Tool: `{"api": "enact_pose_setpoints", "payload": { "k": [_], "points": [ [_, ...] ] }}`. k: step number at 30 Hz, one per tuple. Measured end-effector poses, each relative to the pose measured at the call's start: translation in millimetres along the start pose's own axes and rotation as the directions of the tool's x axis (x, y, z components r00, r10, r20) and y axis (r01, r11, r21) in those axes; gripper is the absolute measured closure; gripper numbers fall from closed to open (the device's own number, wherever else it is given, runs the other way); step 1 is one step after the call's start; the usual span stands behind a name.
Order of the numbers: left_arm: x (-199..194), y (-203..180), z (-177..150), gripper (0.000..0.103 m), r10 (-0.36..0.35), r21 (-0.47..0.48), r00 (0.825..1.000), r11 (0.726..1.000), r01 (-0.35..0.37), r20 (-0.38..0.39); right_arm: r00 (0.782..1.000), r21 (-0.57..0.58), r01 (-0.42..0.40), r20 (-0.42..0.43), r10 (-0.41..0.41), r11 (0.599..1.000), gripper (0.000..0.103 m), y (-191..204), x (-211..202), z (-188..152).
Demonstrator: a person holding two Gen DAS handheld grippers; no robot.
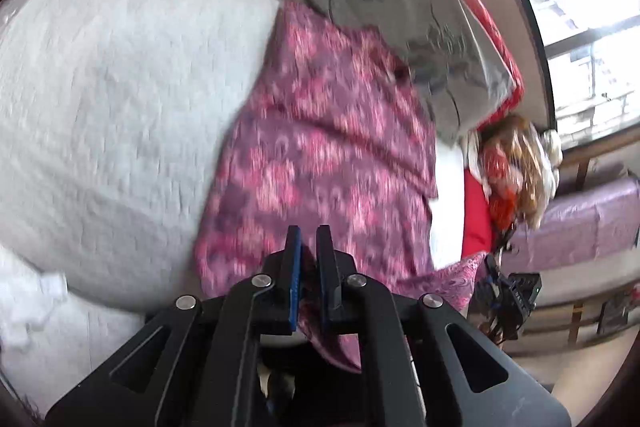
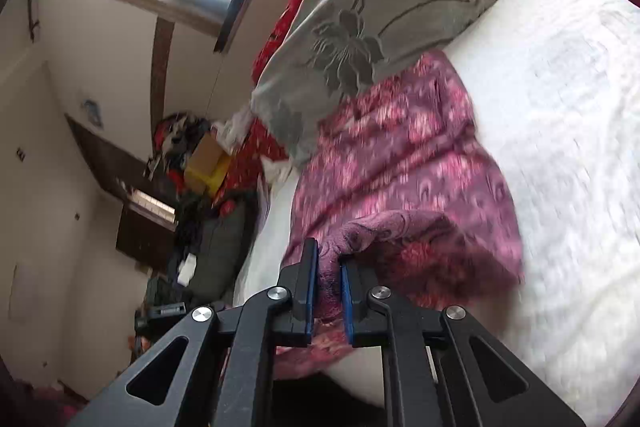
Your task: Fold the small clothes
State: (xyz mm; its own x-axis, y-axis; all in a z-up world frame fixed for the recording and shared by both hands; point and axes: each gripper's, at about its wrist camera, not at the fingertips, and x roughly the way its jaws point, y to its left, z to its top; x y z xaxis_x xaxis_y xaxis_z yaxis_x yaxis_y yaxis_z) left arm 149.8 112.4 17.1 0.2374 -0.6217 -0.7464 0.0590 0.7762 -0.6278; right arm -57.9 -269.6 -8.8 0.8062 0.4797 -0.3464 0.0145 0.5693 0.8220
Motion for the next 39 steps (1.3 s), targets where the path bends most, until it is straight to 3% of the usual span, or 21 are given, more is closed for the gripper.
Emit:
{"api": "enact_pose_setpoints", "payload": {
  "k": [7, 10, 12, 15, 19, 21, 23, 25, 26, 29, 31, 32, 33, 35, 39],
  "points": [
    [27.2, 1.7, 79.5, 0.100, 0.001, -0.025, 0.997, 1.000, 0.001, 0.080, 0.999, 0.057, 0.022, 0.036, -0.024, 0.998, 0.093, -15.4, 58.0, 59.0],
    [49.9, 1.7, 106.9, 0.100, 0.009, -0.025, 0.998, 1.000, -0.007, 0.066, 0.998, 0.076, 0.045, 0.032, -0.047, 0.996, 0.093, -25.6, 88.4, 82.8],
    [62.7, -1.1, 113.6, 0.100, 0.049, 0.014, 0.998, 0.999, -0.050, 0.033, 0.995, 0.094, 0.092, 0.017, -0.094, 0.991, 0.093, -35.3, 106.3, 92.7],
    [79.1, 2.7, 100.7, 0.098, 0.128, 0.118, 0.991, 0.986, -0.121, -0.049, 0.992, 0.110, 0.124, -0.010, -0.124, 0.986, 0.093, -45.6, 115.2, 91.6],
    [89.6, 25.8, 68.7, 0.072, 0.218, 0.162, 0.967, 0.967, -0.196, -0.130, 0.987, 0.106, 0.159, -0.033, -0.156, 0.982, 0.093, -56.1, 108.6, 80.5],
    [91.5, 39.1, 51.1, 0.070, 0.256, 0.158, 0.956, 0.959, -0.233, -0.144, 0.980, 0.120, 0.195, -0.052, -0.190, 0.973, 0.093, -64.1, 104.6, 75.7],
    [92.2, 48.5, 39.5, 0.069, 0.239, 0.130, 0.957, 0.967, -0.219, -0.164, 0.970, 0.147, 0.242, -0.074, -0.233, 0.959, 0.092, -73.5, 102.8, 71.6],
    [94.4, 55.1, 29.4, 0.058, 0.199, 0.079, 0.961, 0.979, -0.187, -0.189, 0.953, 0.166, 0.298, -0.100, -0.285, 0.940, 0.088, -82.2, 101.7, 66.9],
    [94.4, 54.8, 26.3, 0.058, 0.190, 0.069, 0.962, 0.981, -0.180, -0.197, 0.951, 0.179, 0.307, -0.099, -0.293, 0.935, 0.088, -84.6, 98.6, 63.6],
    [95.3, 49.4, 12.2, 0.054, 0.178, 0.088, 0.964, 0.983, -0.163, -0.196, 0.967, 0.218, 0.253, -0.045, -0.250, 0.942, 0.085, -84.4, 81.6, 59.7],
    [98.7, 44.5, 8.5, 0.050, 0.183, 0.102, 0.965, 0.981, -0.166, -0.188, 0.971, 0.229, 0.227, 0.014, -0.237, 0.946, 0.072, -81.7, 64.4, 59.1],
    [101.2, 42.3, 5.7, 0.050, 0.199, 0.113, 0.963, 0.977, -0.180, -0.183, 0.965, 0.220, 0.246, 0.032, -0.259, 0.944, 0.062, -80.5, 57.8, 59.5],
    [102.3, 41.1, 4.8, 0.050, 0.211, 0.117, 0.962, 0.974, -0.192, -0.175, 0.951, 0.193, 0.295, 0.036, -0.308, 0.936, 0.059, -78.4, 53.3, 60.3],
    [102.6, 38.0, 3.4, 0.050, 0.224, 0.128, 0.962, 0.970, -0.205, -0.155, 0.920, 0.120, 0.388, 0.014, -0.392, 0.914, 0.059, -74.4, 53.8, 60.8],
    [105.0, 30.3, 3.2, 0.051, 0.261, 0.137, 0.958, 0.960, -0.244, -0.122, 0.868, -0.027, 0.496, -0.017, -0.496, 0.868, 0.059, -63.9, 74.9, 60.1]
  ]
}}
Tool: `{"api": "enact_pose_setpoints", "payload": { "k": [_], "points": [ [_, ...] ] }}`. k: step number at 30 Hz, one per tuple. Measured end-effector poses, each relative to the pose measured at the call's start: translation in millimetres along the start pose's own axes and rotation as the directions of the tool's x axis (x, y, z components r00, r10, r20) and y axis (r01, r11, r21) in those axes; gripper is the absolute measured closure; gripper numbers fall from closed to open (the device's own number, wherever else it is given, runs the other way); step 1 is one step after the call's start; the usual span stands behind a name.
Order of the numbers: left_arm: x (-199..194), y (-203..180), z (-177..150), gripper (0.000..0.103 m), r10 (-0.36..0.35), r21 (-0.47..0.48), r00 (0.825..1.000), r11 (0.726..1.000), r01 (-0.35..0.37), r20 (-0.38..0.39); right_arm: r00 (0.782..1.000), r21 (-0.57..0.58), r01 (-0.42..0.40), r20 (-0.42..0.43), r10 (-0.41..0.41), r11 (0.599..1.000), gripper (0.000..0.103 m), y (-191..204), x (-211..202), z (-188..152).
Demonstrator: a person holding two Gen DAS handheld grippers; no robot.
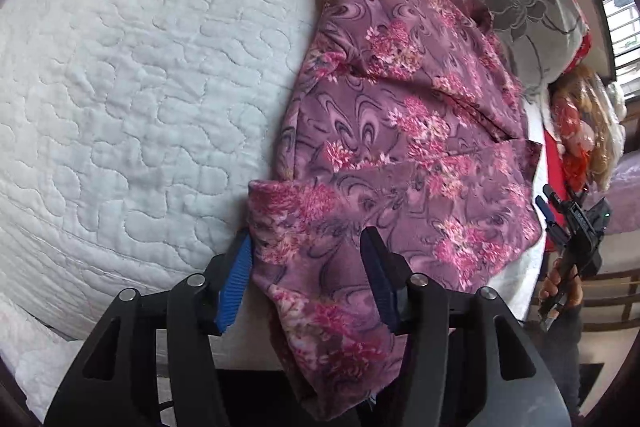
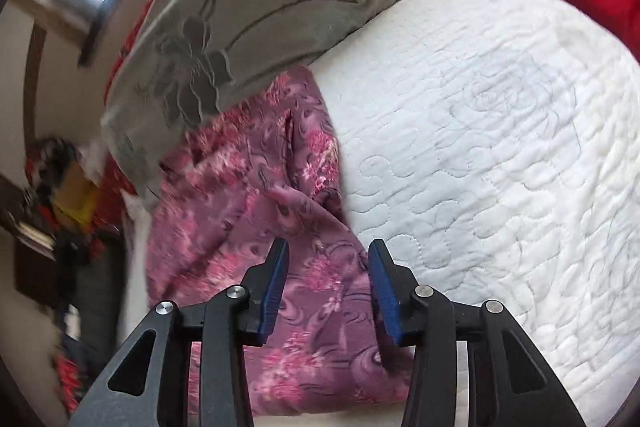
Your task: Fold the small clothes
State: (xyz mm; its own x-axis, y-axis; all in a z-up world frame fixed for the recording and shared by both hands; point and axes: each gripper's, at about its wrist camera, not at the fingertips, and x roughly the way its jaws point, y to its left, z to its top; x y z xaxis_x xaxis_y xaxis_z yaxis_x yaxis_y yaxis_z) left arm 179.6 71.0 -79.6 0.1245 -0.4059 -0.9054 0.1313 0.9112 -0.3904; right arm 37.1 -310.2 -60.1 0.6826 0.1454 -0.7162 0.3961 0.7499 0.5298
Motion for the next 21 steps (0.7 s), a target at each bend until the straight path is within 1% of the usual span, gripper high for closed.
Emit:
{"api": "enact_pose_setpoints", "payload": {
  "k": [3, 4, 5, 6, 9, 11, 13, 14, 15, 16, 17, 18, 21],
  "points": [
    [0.6, -2.7, -0.1, 0.052, 0.025, 0.001, 1.000, 1.000, -0.025, 0.016, 0.998, -0.084, 0.060, 0.010, -0.060, 0.995, 0.059, 16.6, 13.5, 6.0],
    [-0.4, -3.8, -1.0, 0.056, 0.033, 0.006, 0.999, 0.999, -0.033, 0.021, 0.997, -0.106, 0.072, 0.016, -0.071, 0.992, 0.059, 21.9, 18.1, 7.8],
    [-1.7, -5.6, -2.8, 0.057, 0.046, 0.016, 0.999, 0.999, -0.047, 0.027, 0.996, -0.132, 0.088, 0.024, -0.085, 0.987, 0.059, 30.1, 23.2, 10.1],
    [-3.6, -7.9, -5.9, 0.057, 0.059, 0.028, 0.998, 0.998, -0.060, 0.033, 0.995, -0.155, 0.102, 0.037, -0.098, 0.983, 0.059, 36.7, 26.5, 11.9],
    [-6.0, -12.8, -14.1, 0.057, 0.066, 0.063, 0.997, 0.996, -0.069, 0.049, 0.989, -0.244, 0.141, 0.087, -0.123, 0.959, 0.058, 58.6, 36.5, 13.8],
    [-4.1, -12.3, -15.4, 0.056, 0.089, 0.080, 0.994, 0.992, -0.093, 0.056, 0.987, -0.300, 0.163, 0.066, -0.150, 0.940, 0.056, 67.1, 49.9, 14.2],
    [3.2, -8.7, -11.6, 0.056, 0.115, 0.063, 0.992, 0.991, -0.117, 0.047, 0.979, -0.356, 0.203, 0.051, -0.198, 0.912, 0.056, 72.2, 62.3, 12.1],
    [4.1, -7.2, -10.6, 0.056, 0.111, 0.049, 0.993, 0.992, -0.113, 0.047, 0.973, -0.392, 0.228, 0.050, -0.227, 0.892, 0.059, 75.3, 67.9, 9.9],
    [3.6, -5.2, -8.7, 0.057, 0.104, 0.025, 0.993, 0.994, -0.106, 0.058, 0.966, -0.424, 0.255, 0.063, -0.252, 0.869, 0.071, 78.8, 70.4, 7.3],
    [1.4, -4.6, -7.8, 0.070, 0.105, 0.014, 0.992, 0.994, -0.106, 0.068, 0.964, -0.440, 0.262, 0.074, -0.256, 0.859, 0.082, 80.7, 69.5, 5.6],
    [-1.9, -5.4, -6.8, 0.083, 0.099, 0.013, 0.991, 0.995, -0.101, 0.085, 0.963, -0.442, 0.265, 0.083, -0.255, 0.857, 0.099, 81.3, 65.9, 3.9],
    [-4.9, -6.6, -5.9, 0.094, 0.105, 0.018, 0.990, 0.994, -0.107, 0.095, 0.968, -0.438, 0.251, 0.090, -0.235, 0.863, 0.099, 81.2, 60.6, 2.5],
    [-13.5, -8.8, -8.1, 0.096, 0.103, 0.026, 0.985, 0.994, -0.107, 0.136, 0.977, -0.422, 0.209, 0.124, -0.172, 0.882, 0.099, 80.1, 36.7, -2.2]
  ]
}}
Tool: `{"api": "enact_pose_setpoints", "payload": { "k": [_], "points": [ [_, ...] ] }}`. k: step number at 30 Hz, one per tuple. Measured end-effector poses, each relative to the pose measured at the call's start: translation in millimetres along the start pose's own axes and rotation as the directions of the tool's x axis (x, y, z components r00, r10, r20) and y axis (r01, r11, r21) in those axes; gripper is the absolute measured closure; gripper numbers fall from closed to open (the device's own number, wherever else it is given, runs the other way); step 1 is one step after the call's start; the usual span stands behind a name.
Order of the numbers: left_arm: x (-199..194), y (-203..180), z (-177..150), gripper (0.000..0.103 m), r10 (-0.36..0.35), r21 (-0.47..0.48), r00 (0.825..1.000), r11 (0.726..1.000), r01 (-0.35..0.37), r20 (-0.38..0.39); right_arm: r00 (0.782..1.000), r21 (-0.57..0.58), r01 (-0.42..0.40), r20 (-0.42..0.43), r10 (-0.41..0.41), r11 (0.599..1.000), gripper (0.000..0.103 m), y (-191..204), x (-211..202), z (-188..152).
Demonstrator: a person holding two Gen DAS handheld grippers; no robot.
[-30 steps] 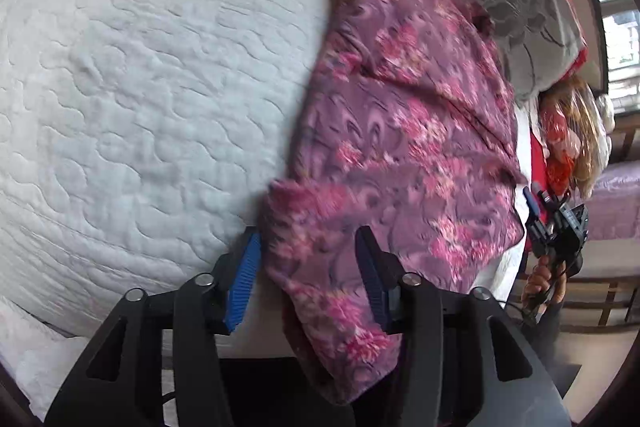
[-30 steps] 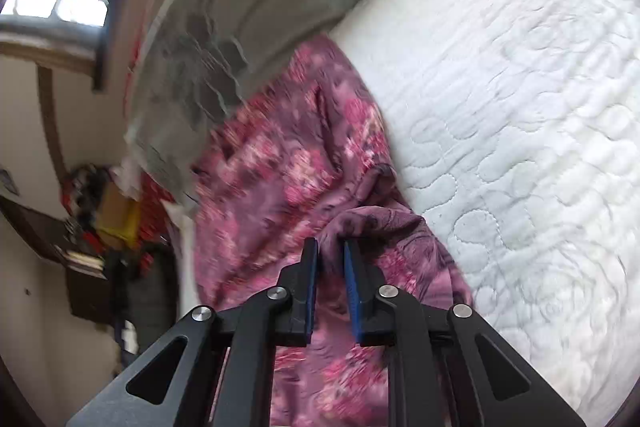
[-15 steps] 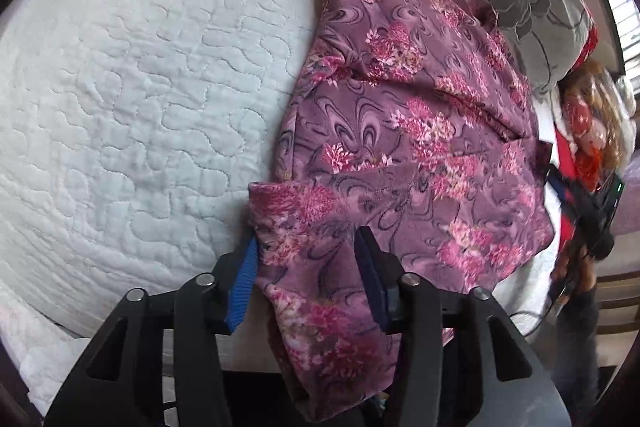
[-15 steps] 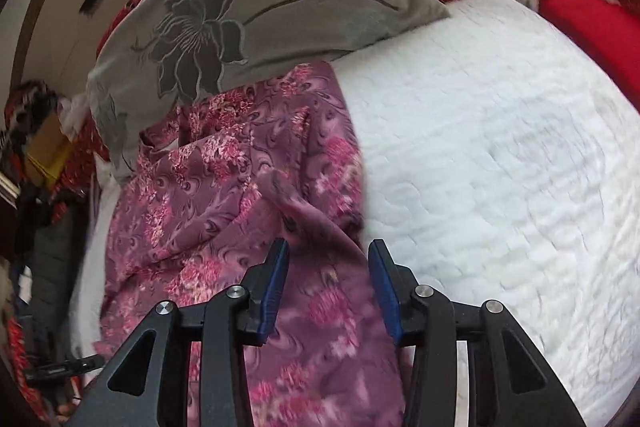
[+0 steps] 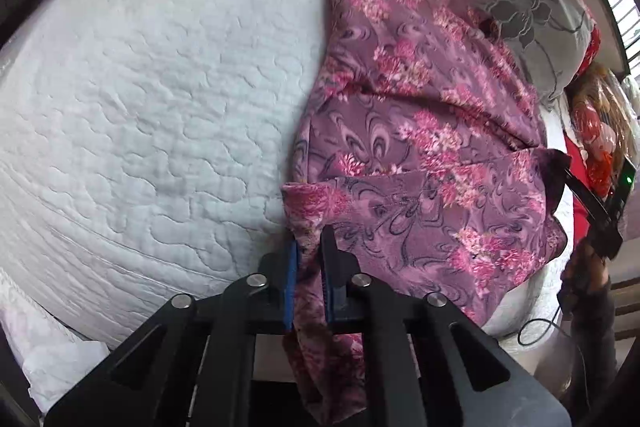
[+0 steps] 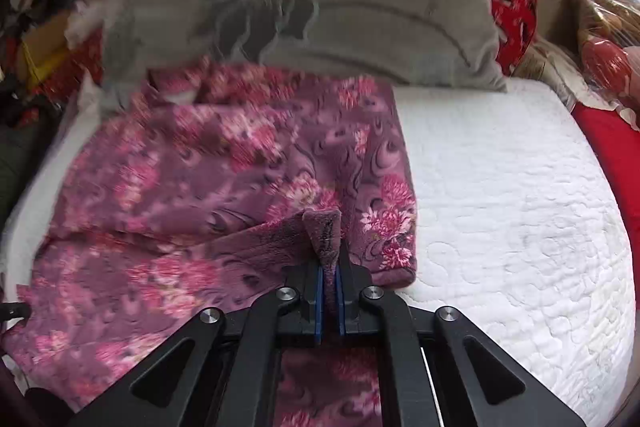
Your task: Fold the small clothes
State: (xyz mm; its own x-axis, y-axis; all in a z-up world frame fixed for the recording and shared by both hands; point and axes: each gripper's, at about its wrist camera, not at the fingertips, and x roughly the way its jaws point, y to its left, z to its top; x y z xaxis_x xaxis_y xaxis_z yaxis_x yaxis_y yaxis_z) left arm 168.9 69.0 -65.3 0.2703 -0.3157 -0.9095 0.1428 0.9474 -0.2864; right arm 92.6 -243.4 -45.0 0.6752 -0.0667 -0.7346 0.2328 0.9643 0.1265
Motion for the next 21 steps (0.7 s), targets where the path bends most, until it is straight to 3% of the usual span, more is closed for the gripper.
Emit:
{"api": "enact_pose_setpoints", "payload": {
  "k": [5, 11, 16, 21],
  "points": [
    [-22.8, -4.1, -0.8, 0.097, -0.030, -0.011, 0.997, 0.999, 0.031, 0.066, 0.994, 0.068, -0.085, 0.078, 0.079, 0.994, 0.099, -13.0, -44.1, -5.2],
    [-57.5, -11.4, 20.9, 0.097, -0.089, 0.001, 0.982, 0.996, 0.090, 0.167, 0.984, 0.140, -0.131, 0.140, 0.112, 0.981, 0.099, -28.2, -71.1, 5.9],
    [-58.8, -29.2, 68.4, 0.097, -0.070, 0.027, 0.969, 0.997, 0.066, 0.236, 0.977, 0.206, -0.158, 0.174, 0.123, 0.966, 0.099, -38.3, -66.3, 28.8],
    [-32.8, -42.3, 131.7, 0.097, -0.042, 0.017, 0.964, 0.999, 0.039, 0.261, 0.981, 0.281, -0.150, 0.161, 0.108, 0.948, 0.099, -49.4, -30.9, 58.6]
  ]
}}
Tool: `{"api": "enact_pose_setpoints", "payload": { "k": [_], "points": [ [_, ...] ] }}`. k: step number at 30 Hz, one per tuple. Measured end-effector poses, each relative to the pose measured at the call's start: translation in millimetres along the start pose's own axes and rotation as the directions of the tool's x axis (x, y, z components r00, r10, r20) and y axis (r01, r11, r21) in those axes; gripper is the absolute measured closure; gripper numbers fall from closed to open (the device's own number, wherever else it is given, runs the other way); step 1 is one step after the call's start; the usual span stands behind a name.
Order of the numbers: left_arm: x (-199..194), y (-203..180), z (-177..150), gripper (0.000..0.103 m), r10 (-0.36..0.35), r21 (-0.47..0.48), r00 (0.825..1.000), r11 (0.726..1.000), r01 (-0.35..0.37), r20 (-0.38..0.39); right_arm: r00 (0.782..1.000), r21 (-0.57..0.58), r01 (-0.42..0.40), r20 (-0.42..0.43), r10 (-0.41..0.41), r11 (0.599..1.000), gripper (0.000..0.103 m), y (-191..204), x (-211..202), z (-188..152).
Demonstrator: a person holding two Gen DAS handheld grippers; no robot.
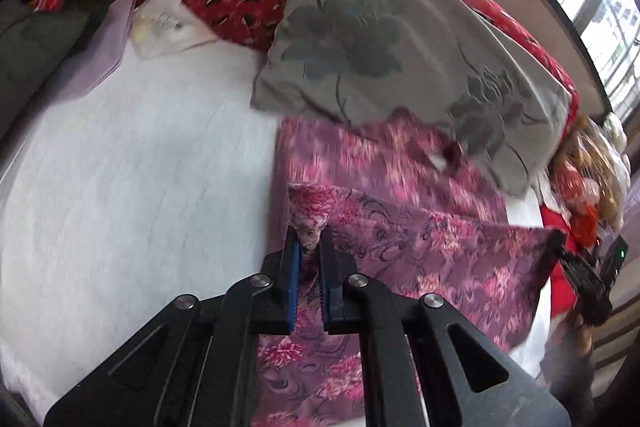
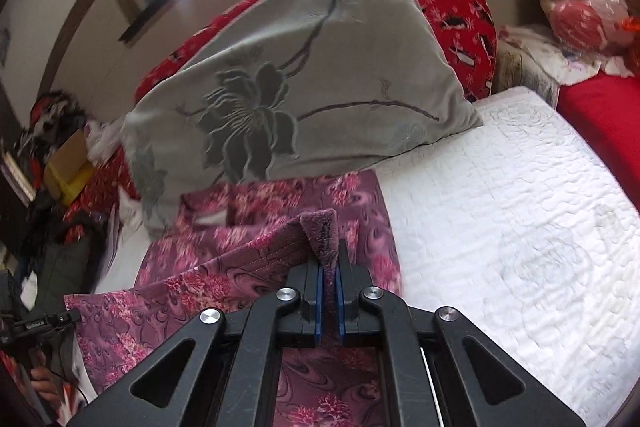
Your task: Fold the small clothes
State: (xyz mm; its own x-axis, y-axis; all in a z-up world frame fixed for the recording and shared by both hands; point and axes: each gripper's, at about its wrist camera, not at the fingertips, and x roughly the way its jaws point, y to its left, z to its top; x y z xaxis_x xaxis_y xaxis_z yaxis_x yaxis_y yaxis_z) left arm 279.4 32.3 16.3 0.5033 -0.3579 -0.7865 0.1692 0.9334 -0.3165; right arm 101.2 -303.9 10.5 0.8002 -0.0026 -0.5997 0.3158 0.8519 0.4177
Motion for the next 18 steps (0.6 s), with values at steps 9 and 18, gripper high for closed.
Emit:
{"api": "enact_pose_setpoints", "payload": {
  "k": [9, 18],
  "points": [
    [101.2, -7.4, 67.2, 0.097, 0.059, -0.034, 0.998, 0.998, -0.060, -0.030, 0.998, 0.121, 0.055, 0.000, -0.055, 0.991, 0.099, -16.1, 78.7, 38.8],
    [136.2, 20.3, 56.9, 0.094, 0.073, -0.107, 0.988, 0.990, -0.088, -0.135, 0.980, 0.174, 0.180, -0.118, -0.161, 0.968, 0.091, -37.7, 121.5, 22.5]
  ]
}}
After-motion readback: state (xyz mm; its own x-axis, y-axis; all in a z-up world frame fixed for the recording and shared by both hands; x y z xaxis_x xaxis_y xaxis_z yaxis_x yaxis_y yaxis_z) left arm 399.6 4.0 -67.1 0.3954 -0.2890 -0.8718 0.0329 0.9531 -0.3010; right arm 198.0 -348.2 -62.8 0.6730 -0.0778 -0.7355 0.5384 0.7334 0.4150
